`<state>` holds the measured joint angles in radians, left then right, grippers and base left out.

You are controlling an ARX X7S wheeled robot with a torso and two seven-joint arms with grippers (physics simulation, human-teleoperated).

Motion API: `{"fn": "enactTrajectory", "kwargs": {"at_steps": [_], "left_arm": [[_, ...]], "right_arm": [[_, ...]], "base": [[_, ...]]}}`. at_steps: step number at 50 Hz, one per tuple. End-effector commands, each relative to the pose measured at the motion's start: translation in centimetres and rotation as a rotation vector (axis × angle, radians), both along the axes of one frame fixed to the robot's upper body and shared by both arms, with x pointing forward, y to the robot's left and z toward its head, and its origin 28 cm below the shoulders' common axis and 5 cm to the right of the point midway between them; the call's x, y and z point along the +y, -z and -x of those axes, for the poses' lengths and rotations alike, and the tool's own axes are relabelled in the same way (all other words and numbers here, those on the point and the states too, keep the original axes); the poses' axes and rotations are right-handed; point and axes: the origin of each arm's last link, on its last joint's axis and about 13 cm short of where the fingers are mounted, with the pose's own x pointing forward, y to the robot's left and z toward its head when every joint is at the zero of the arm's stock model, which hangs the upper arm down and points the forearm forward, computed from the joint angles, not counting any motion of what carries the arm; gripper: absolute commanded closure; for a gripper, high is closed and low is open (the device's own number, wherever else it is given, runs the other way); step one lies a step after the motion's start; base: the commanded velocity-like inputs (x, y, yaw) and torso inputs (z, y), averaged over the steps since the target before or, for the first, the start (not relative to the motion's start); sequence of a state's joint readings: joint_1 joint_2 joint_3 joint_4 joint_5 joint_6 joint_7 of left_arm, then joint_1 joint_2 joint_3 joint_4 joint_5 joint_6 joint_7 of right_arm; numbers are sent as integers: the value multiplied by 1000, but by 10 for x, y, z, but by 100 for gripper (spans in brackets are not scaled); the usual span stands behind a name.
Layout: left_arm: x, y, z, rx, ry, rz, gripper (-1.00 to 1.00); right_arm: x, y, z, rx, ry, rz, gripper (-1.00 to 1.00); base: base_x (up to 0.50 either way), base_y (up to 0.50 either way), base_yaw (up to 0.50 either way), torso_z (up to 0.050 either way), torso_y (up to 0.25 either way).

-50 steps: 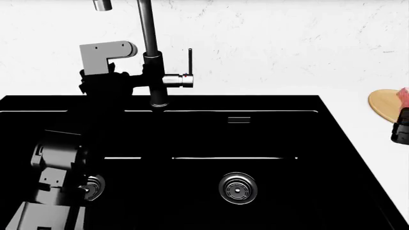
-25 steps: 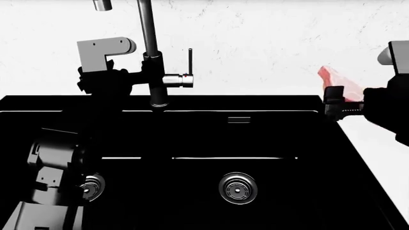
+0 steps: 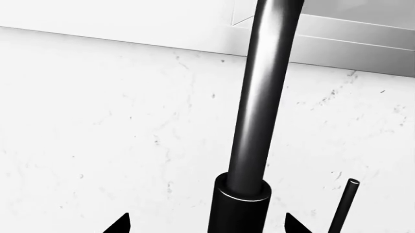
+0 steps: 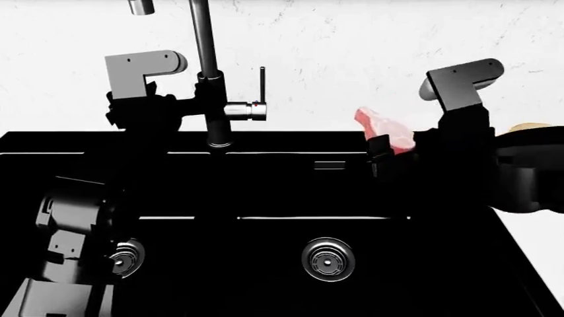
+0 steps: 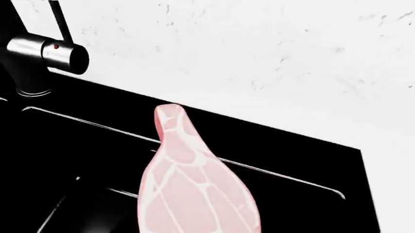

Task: Pick the pork chop from the counter and place it in the sink. Then turn on the sink faucet.

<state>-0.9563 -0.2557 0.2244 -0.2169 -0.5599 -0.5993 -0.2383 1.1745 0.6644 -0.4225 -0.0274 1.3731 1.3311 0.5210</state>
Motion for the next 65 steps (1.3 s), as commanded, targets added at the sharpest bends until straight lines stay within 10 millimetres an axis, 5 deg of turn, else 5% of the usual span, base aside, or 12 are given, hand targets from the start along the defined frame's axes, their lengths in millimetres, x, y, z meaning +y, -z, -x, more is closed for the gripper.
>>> {"fn": "enactTrajectory", "kwargs": {"at_steps": [1, 28, 65], "left_arm": [[-1, -1, 0, -1, 0, 1, -100], [0, -2, 1, -2, 4, 16, -100], [1, 3, 0, 5, 2, 16, -100]], "right_arm": [[19, 2, 8, 40, -101, 31, 100], [62, 40, 14, 165, -320, 53, 100], [75, 102, 6, 361, -366, 153, 100]], "base": [[0, 0, 0, 0, 0], [0, 0, 0, 0, 0], [0, 0, 0, 0, 0]]}}
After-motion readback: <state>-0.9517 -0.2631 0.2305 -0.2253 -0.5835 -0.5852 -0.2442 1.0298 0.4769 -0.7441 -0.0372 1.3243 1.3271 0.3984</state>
